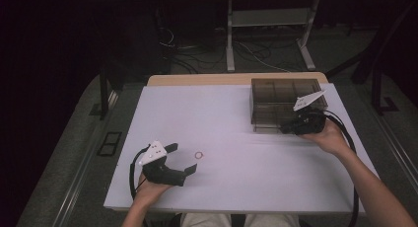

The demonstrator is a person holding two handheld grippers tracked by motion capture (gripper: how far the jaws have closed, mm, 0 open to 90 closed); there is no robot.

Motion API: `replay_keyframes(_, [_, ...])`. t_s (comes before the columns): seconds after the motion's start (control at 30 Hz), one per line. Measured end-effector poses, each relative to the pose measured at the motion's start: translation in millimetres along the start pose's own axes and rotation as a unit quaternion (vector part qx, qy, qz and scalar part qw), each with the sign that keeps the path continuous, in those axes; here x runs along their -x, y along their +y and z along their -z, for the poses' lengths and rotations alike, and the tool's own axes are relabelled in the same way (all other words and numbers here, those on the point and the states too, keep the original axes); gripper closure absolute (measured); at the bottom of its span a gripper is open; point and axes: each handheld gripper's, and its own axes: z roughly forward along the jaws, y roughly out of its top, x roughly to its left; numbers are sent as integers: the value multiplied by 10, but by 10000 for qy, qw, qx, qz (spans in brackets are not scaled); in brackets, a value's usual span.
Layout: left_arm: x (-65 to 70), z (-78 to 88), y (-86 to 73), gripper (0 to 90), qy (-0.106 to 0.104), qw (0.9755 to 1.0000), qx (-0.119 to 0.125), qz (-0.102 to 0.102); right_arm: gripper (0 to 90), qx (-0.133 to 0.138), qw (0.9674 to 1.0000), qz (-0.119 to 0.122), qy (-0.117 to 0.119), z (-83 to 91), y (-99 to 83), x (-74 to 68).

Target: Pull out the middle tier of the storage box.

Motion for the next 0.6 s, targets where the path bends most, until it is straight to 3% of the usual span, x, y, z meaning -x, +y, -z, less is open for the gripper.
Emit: replay_keyframes(0.6, [9,-5,0,0,1,10000,-5,-7,743,-22,10000,22,37,28,-52,-65])
